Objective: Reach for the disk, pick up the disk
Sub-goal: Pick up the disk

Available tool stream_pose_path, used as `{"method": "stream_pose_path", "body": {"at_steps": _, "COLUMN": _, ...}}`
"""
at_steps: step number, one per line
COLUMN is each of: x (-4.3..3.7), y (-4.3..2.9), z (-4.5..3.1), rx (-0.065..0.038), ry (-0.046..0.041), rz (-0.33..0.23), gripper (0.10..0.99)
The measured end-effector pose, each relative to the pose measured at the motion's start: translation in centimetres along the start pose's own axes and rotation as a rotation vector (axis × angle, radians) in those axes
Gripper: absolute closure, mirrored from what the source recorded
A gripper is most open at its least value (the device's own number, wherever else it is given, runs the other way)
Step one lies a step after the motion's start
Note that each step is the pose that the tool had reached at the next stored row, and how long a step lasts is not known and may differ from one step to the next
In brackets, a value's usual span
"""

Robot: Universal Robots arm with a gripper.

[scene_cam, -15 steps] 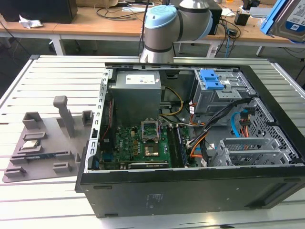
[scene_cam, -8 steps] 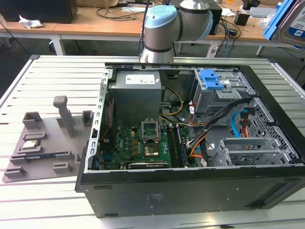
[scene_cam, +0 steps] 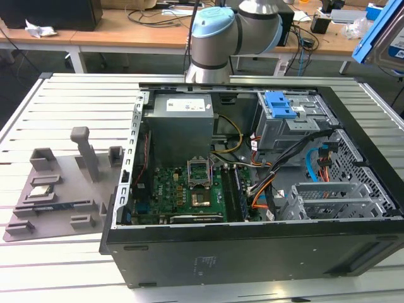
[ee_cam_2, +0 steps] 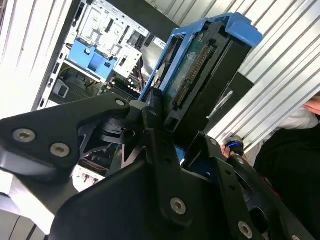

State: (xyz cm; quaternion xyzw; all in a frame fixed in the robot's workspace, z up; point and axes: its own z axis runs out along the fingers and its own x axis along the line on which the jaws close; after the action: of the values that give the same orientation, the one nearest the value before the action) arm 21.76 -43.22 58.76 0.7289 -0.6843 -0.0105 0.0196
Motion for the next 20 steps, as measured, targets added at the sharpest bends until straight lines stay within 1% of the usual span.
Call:
{"method": "stream_pose_path", "body": {"at_steps": 3, "x": 0.55, "y": 0.08, "z": 0.14, "rx": 0.0, "ry": -0.0001, "rz": 0.0, "gripper": 0.722}}
{"method": "stream_pose_path", "body": {"at_steps": 6, "x": 1.55, "y": 0.21, "z": 0.38, "rx": 0.0, "ry": 0.0, "rz": 0.0, "gripper": 0.722}}
{"method": "stream_pose_path", "body": {"at_steps": 8, "x": 1.87, "y": 0.25, "z": 0.46, "rx": 0.0, "ry": 0.0, "rz": 0.0, "gripper": 0.722}}
{"method": "stream_pose_path", "body": {"at_steps": 10, "x": 2.35, "y": 0.3, "z": 0.59, "rx": 0.0, "ry": 0.0, "rz": 0.0, "gripper": 0.722}}
{"method": "stream_pose_path", "body": {"at_steps": 14, "x": 4.01, "y": 0.46, "z": 0.99, "rx": 0.0, "ry": -0.0001, "rz": 0.0, "gripper": 0.722}}
{"method": "stream_pose_path", "body": {"at_steps": 15, "x": 4.61, "y": 0.51, "z": 1.13, "rx": 0.0, "ry": 0.0, "rz": 0.0, "gripper": 0.722}}
{"method": "stream_pose_path", "body": {"at_steps": 17, "x": 5.38, "y": 0.58, "z": 1.29, "rx": 0.0, "ry": 0.0, "rz": 0.0, "gripper": 0.722}}
{"method": "stream_pose_path", "body": {"at_steps": 19, "x": 5.81, "y": 0.61, "z": 1.41, "rx": 0.0, "ry": 0.0, "rz": 0.0, "gripper": 0.722}}
{"method": "stream_pose_path", "body": {"at_steps": 20, "x": 6.25, "y": 0.64, "z": 1.55, "rx": 0.0, "ry": 0.0, "rz": 0.0, "gripper": 0.722}}
